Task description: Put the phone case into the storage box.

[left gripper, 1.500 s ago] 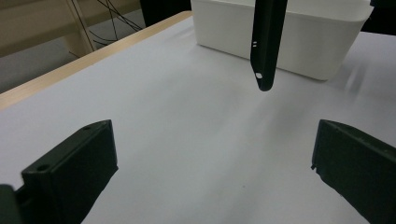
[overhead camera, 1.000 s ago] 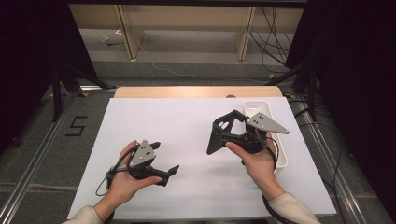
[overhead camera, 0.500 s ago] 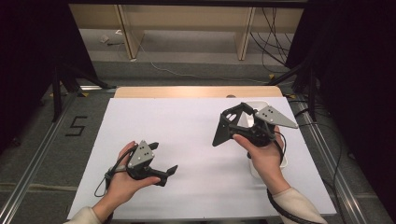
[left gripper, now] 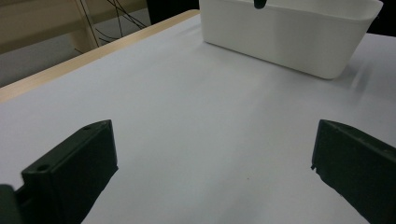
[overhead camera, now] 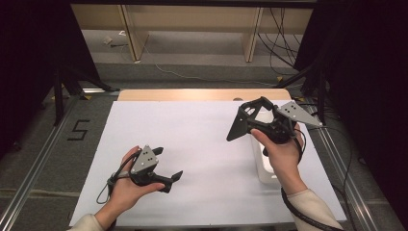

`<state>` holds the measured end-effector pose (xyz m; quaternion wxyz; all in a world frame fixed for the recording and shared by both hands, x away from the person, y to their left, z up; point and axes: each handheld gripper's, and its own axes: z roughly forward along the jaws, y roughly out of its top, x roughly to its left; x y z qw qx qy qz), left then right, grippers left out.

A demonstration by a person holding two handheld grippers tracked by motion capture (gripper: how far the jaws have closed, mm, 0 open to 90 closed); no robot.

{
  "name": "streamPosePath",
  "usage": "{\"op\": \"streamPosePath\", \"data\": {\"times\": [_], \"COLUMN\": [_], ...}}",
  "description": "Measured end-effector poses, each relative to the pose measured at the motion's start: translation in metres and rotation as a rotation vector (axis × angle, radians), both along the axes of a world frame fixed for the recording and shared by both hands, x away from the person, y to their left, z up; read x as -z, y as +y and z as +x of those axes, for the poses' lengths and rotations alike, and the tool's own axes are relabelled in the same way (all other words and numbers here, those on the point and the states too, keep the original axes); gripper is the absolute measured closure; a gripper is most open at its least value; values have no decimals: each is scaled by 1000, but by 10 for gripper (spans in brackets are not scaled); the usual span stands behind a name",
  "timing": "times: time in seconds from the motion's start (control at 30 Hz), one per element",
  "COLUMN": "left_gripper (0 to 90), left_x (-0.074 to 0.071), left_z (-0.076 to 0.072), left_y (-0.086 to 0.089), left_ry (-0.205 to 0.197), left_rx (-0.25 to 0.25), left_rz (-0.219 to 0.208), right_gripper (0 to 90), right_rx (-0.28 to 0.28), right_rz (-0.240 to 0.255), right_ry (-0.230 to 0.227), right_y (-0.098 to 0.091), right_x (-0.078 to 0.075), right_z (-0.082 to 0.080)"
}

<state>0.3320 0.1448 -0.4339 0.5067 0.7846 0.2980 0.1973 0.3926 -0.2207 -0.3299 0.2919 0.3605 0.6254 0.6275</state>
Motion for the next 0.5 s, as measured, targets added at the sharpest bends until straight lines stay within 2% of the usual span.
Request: {"op": "streamPosePath", "data": {"times": [0.5], "left_gripper": [0], "left_x": [1], "left_z": [1], "left_y": [2], "left_ry": [-2], "left_rx": [-5], "left_rz": [4], "right_gripper": [158], "right_rx": [77], "right_rz": [-29], "right_ry": [-4], "right_y": [-20], "right_x": [-1], "right_z": [9]}}
